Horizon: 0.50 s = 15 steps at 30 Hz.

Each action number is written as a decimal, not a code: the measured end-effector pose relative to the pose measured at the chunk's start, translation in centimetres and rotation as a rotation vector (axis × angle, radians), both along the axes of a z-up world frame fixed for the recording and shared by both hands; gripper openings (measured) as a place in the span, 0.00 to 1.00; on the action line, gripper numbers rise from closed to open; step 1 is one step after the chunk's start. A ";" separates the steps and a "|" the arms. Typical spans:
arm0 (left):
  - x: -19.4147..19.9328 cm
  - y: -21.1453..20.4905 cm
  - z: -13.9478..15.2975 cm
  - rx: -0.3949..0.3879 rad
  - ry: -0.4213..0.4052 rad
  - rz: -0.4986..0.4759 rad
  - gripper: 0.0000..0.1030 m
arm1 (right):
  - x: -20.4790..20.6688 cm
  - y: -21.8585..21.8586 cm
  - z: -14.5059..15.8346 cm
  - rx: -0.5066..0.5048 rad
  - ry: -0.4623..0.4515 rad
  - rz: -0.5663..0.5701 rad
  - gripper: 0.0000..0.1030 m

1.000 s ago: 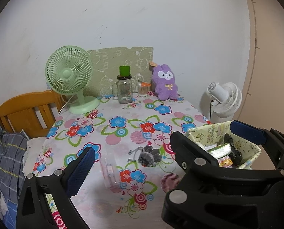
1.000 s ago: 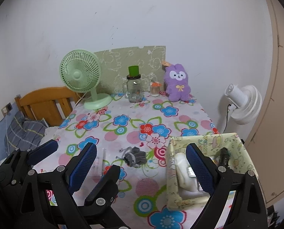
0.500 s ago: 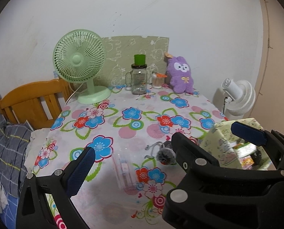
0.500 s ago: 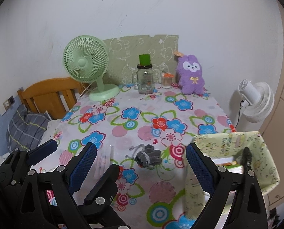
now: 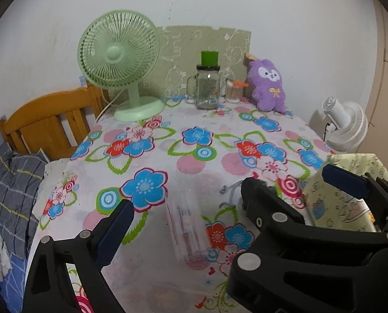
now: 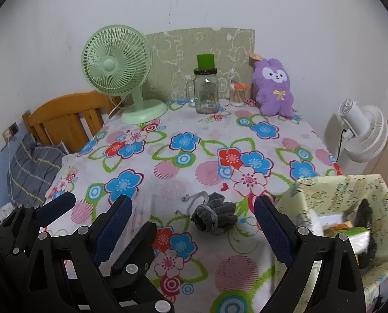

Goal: Organize soft objects
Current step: 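Move both tools back over the table toward the grey bath puff and clear pack, then close the left tool on the clear plastic pack while the right tool grasps the grey bath puff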

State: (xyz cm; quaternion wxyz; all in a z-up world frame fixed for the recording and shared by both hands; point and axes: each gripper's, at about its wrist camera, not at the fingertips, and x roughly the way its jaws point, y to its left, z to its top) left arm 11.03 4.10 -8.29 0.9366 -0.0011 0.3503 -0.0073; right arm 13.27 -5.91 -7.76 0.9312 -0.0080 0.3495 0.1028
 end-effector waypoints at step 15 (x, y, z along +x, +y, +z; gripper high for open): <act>2.7 0.4 -3.7 0.002 0.082 0.020 0.91 | 3.1 0.6 -4.1 -0.003 0.074 0.001 0.93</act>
